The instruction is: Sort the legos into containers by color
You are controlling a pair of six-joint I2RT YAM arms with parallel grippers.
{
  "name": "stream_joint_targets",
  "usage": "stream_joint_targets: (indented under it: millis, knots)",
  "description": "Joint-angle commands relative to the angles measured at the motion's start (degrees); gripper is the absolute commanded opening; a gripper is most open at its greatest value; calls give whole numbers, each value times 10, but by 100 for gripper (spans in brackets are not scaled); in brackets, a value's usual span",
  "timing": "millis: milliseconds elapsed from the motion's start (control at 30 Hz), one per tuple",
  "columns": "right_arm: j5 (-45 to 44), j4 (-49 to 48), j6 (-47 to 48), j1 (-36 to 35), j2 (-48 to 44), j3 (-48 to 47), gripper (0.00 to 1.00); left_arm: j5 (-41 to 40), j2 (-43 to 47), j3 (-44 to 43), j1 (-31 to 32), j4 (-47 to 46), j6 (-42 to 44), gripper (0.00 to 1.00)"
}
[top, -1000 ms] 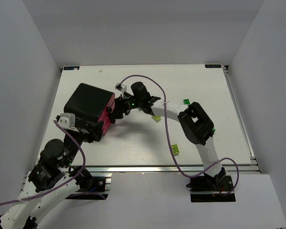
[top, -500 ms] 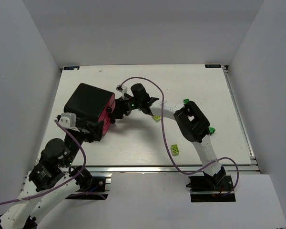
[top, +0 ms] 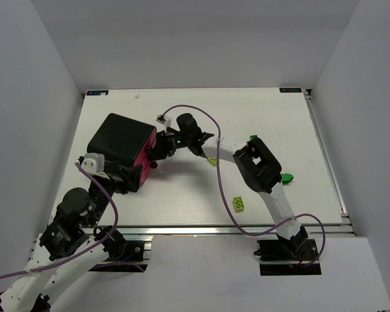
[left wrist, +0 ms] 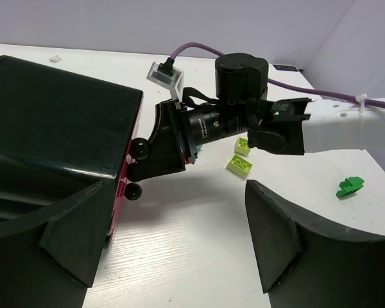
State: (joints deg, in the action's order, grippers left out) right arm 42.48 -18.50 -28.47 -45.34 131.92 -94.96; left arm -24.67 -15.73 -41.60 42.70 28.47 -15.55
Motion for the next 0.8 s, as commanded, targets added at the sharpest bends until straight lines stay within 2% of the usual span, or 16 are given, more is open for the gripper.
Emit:
stream_joint_targets:
  millis: [0,33,133,433,700,767]
  knots:
    - [12,-37,-12,1,10,-18,46,-3,-7,2,-3,5,-4,92]
    - [14,-38,-12,2,8,-17,41,-4,-9,2,-3,6,-4,92]
    - [17,-46,-12,7,-7,6,35,-2,-9,2,-3,6,-4,92]
    - [16,-91,2,39,-100,158,34,4,-12,3,-3,4,-2,92]
    - [19,-94,17,45,-143,215,45,12,-23,4,-3,3,-1,92]
    - [20,-94,18,46,-148,220,54,16,-26,5,-3,1,0,92]
